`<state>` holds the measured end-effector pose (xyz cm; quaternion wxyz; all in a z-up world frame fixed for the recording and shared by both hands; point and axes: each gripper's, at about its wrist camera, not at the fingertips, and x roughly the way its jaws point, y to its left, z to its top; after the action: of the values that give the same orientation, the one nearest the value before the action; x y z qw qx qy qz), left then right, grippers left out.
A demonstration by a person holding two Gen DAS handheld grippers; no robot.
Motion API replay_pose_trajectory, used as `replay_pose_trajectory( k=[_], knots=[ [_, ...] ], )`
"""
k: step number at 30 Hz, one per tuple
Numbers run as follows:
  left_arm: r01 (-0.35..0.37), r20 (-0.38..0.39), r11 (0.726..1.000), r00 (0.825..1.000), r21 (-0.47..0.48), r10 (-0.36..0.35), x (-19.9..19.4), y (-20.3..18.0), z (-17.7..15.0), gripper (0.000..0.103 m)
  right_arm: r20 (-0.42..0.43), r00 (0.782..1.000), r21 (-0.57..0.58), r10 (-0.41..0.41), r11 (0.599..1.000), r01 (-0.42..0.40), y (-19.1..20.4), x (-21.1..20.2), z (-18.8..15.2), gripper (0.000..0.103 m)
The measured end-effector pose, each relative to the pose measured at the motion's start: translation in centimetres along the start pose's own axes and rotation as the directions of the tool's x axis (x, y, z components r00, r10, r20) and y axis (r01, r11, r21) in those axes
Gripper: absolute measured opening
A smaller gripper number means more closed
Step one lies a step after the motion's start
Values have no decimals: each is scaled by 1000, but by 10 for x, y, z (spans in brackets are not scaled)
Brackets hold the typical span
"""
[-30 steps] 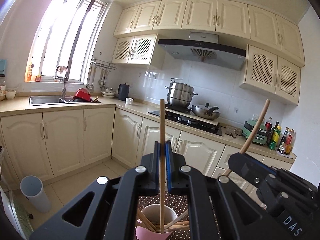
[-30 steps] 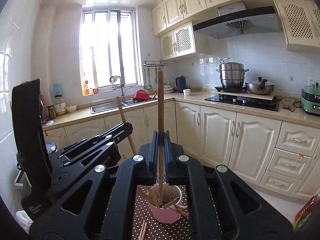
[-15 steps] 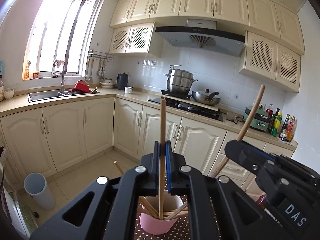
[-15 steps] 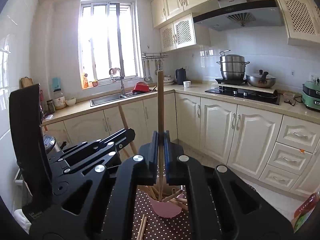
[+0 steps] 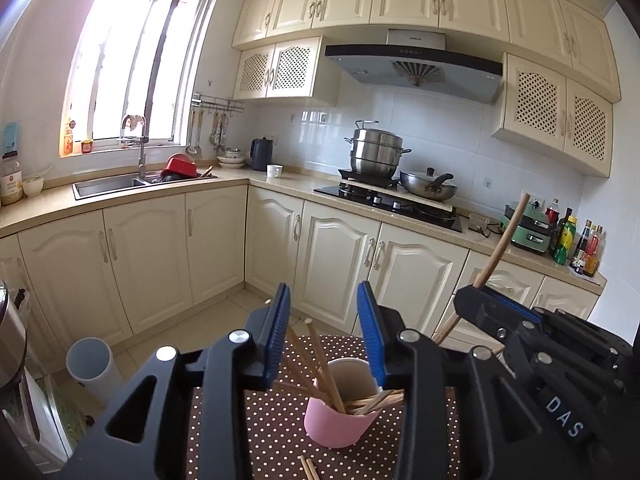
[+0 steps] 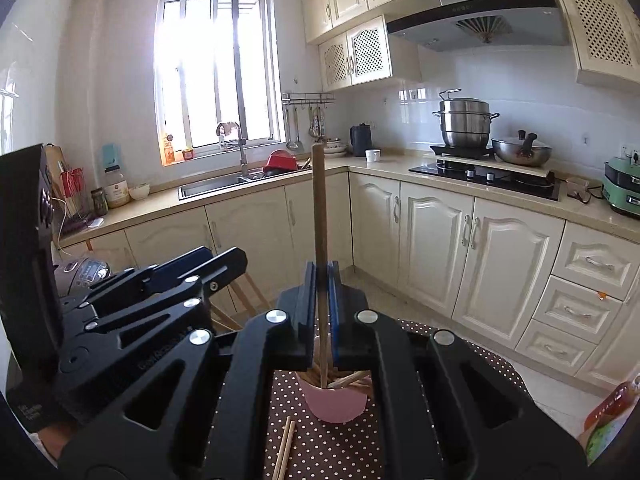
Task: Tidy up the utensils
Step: 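Lower the chopstick into the pink cup and open the left gripper while the right gripper releases its chopstick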
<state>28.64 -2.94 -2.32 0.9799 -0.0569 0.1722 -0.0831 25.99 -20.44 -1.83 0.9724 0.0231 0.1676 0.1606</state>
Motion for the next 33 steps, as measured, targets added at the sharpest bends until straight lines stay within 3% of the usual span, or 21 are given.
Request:
replay_pose_trajectory(
  k=[12, 24, 33],
  knots=[
    [-61, -33, 998, 998, 20, 62, -13, 20, -10, 39, -46, 999, -12, -26, 1000, 26, 6, 9, -12, 7],
    [-92, -95, 996, 991, 19, 93, -16, 36, -22, 42, -158, 987, 4, -38, 999, 39, 7, 37, -38, 7],
    [-97, -139, 995, 985, 29, 100, -16, 38, -30, 44, -157, 987, 31, -39, 999, 45, 7, 27, -39, 7]
  ],
)
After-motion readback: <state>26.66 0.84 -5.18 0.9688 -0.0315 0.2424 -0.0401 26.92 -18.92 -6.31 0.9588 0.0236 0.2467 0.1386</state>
